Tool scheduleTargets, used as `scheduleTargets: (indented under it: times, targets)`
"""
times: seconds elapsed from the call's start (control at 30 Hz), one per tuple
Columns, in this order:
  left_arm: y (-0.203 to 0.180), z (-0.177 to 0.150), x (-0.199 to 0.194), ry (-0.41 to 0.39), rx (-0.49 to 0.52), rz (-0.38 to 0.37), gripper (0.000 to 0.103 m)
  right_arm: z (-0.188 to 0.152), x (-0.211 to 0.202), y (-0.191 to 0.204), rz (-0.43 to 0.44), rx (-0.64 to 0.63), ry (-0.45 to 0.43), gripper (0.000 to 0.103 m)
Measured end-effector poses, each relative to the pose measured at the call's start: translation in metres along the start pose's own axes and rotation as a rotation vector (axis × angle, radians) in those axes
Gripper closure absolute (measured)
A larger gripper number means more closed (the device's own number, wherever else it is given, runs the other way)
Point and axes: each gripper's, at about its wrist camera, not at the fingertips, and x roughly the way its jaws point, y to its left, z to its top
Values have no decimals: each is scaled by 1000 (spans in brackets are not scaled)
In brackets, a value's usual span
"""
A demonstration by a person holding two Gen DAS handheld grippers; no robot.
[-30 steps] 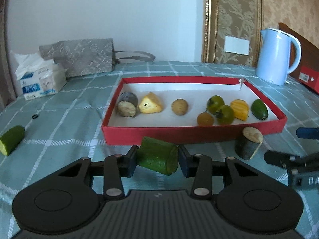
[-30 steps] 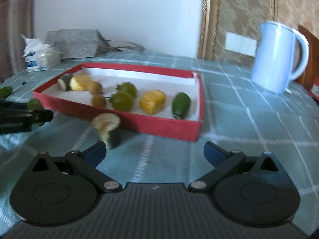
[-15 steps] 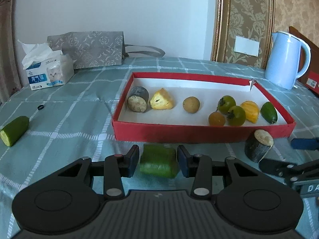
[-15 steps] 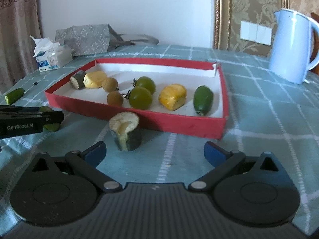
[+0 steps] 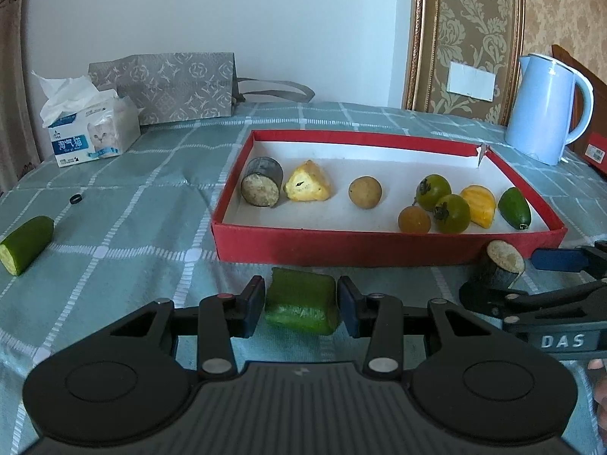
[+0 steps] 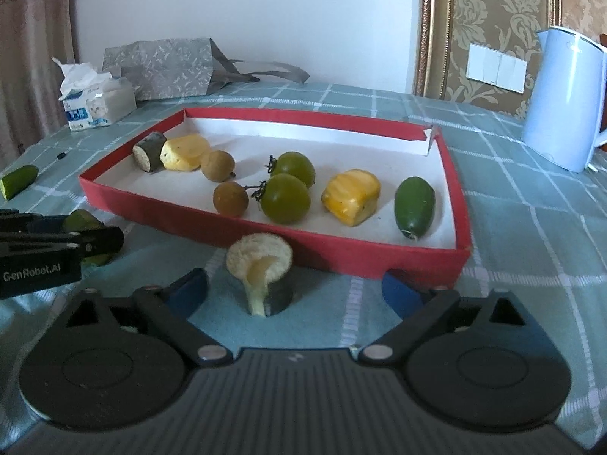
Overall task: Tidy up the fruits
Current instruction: 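Lift the cucumber chunk with the left gripper while the right grasps the white-fleshed zucchini piece, then lower the cucumber chunk into the tray and open the left gripper while the right holds the zucchini piece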
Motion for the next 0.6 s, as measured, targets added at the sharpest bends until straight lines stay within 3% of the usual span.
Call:
scheduleTargets:
  times: [0.2,0.4,0.5,0.57,0.6]
  targets:
    - [0,0,1,6,-1,-2,62,0,1,2,-16,-5,2,8]
    - [-1,0,1,8,-1,-3,62,-1,-1,3,-14,-12,-8,27]
    - [-2,0,1,8,5,0,62,-1,-4,7,2,-32,-20,46]
    - [-2,0,1,8,7,1,62,-2,-7,13,10,-61,-32,69]
    - [-2,0,1,8,7,2,62,-3,-8,16,10,-74,-36,72]
